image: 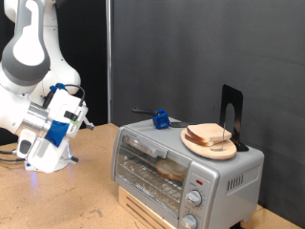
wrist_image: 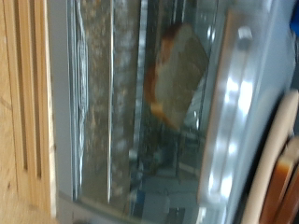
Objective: Make a piece of toast with the oven
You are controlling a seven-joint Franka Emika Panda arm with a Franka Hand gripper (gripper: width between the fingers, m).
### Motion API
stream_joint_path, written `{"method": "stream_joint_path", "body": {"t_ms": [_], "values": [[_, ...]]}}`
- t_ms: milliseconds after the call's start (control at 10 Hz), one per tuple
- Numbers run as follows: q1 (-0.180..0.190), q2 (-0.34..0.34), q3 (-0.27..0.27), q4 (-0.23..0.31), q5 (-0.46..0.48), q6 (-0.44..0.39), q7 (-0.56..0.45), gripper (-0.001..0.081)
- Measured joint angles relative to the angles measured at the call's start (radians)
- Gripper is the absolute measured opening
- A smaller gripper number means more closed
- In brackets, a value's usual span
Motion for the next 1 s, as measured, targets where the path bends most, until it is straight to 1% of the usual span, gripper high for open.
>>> {"method": "stream_joint_path", "body": {"t_ms": [200, 300, 500, 600, 700, 800, 900, 1000], "values": [[0.000, 0.059, 0.000, 0.082, 0.050, 0.029, 0.009, 0.0808], [0.001, 0.098, 0.002, 0.124, 0.066, 0.054, 0.035, 0.0808], [0.001, 0.188, 0.008, 0.217, 0.068, 0.057, 0.076, 0.0808], [0.001, 0.185, 0.008, 0.213, 0.068, 0.057, 0.073, 0.0808], [0.000, 0.187, 0.008, 0.218, 0.050, 0.017, 0.071, 0.0808], [0.002, 0.207, 0.013, 0.251, 0.028, -0.017, 0.088, 0.0808], [0.006, 0.249, 0.024, 0.302, 0.020, -0.023, 0.132, 0.0808], [0.011, 0.292, 0.035, 0.350, 0.028, -0.006, 0.165, 0.0808]]}}
